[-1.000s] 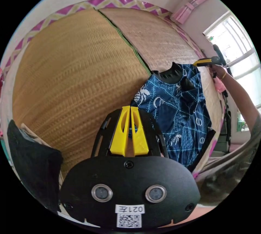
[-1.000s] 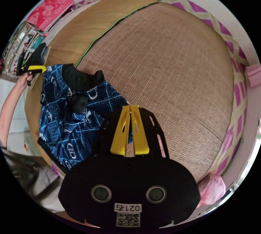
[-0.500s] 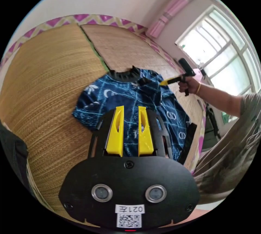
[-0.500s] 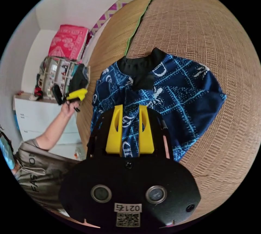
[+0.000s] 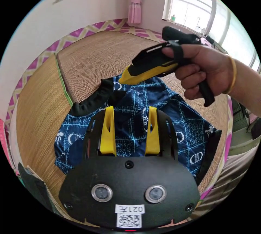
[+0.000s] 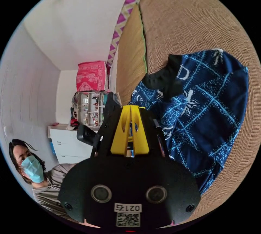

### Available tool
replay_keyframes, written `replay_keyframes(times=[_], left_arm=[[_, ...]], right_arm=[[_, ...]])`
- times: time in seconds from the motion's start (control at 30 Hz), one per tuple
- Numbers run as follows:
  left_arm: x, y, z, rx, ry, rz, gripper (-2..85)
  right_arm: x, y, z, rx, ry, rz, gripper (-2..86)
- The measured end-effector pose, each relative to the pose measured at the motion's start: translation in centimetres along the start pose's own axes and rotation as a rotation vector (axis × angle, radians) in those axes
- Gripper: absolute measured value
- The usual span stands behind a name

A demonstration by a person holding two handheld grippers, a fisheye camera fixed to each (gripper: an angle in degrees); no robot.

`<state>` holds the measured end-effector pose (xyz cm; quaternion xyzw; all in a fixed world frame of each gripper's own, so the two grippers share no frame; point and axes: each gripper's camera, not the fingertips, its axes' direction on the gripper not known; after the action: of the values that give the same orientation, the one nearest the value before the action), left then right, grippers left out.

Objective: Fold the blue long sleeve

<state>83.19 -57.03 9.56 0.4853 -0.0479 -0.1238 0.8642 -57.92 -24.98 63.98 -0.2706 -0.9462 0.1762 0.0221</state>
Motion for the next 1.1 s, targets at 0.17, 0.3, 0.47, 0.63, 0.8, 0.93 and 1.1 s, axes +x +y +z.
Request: replay_keyframes(times=[0.17, 0.3, 0.47, 0.63, 0.8, 0.93, 1.1], left_arm=[[1.2, -0.9, 2.3, -0.061, -0.017, -0.002, 15.4], [2.6, 0.0, 3.5, -0.071, -0.158, 0.048, 4.8], [-2.5, 4.5, -1.7, 0.101, -0.057, -0.133, -0.8], [-11.1, 12.7, -9.3, 0.331, 0.144, -0.439, -1.0], [-17.8, 22.1, -15.3, 0.491, 0.230, -0.648, -1.0], [-21.9, 29.5, -20.2, 0.574, 0.189, -0.768, -1.0], [-25.2, 35.9, -25.1, 0.622, 0.143, -0.823, -0.9]], right_arm=[[-0.8, 1.6, -2.3, 0.042, 0.381, -0.041, -0.6], [1.1, 3.8, -2.7, 0.008, 0.308, 0.008, -0.6], [1.1, 5.9, -4.2, 0.016, 0.356, -0.024, -0.5], [0.1, 6.5, -1.7, -0.089, 0.403, -0.158, 0.1], [-4.1, 7.2, 6.1, -0.155, 0.565, -0.544, 7.0], [-5.9, 7.4, 13.6, -0.291, 0.713, -0.738, 9.9], [-7.1, 7.3, 22.4, -0.407, 0.827, -0.940, 12.3]])
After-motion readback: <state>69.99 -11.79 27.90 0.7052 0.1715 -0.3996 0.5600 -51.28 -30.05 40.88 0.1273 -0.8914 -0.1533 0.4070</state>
